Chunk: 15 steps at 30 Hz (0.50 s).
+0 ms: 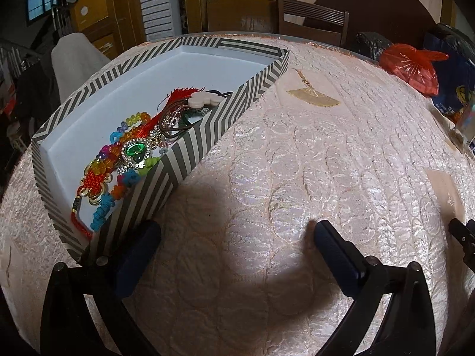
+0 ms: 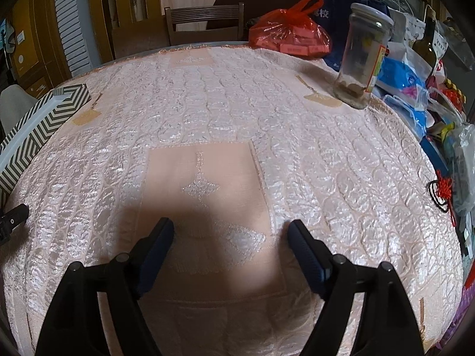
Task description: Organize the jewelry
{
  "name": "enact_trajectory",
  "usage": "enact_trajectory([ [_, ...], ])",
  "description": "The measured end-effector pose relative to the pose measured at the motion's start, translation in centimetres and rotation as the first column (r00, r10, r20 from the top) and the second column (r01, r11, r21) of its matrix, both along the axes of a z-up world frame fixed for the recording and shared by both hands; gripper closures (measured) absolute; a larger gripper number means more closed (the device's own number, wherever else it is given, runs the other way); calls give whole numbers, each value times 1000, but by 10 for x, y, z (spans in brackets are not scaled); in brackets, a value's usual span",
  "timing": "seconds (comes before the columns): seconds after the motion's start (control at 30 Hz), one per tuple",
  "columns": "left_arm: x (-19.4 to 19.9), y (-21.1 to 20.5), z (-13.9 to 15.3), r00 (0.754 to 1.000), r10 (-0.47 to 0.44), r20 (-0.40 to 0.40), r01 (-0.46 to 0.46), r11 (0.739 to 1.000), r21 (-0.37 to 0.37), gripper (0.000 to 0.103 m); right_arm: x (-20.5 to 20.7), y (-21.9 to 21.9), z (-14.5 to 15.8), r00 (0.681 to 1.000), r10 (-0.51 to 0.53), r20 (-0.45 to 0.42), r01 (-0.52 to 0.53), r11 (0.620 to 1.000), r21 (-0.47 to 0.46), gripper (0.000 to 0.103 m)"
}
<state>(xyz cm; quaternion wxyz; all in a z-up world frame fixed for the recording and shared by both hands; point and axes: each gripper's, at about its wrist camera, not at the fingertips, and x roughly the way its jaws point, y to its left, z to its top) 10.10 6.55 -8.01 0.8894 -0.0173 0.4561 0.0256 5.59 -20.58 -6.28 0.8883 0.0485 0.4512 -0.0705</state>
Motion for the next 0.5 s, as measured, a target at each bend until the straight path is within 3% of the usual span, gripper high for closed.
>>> enact_trajectory([
  [0.2, 0, 3, 0, 1000, 0, 0, 0, 1000, -1, 0, -6, 12, 11, 999, 7, 42, -7, 1000, 7, 20],
  [0.37, 1, 0, 0, 1000, 2, -3, -2, 1000, -1, 0, -14, 53, 56, 977, 157, 146, -163, 986, 33, 21],
  [0.5, -20, 17, 15, 997, -45, -62, 44, 999, -33, 3, -20, 88, 83, 947, 256, 194, -263, 965, 10, 20],
])
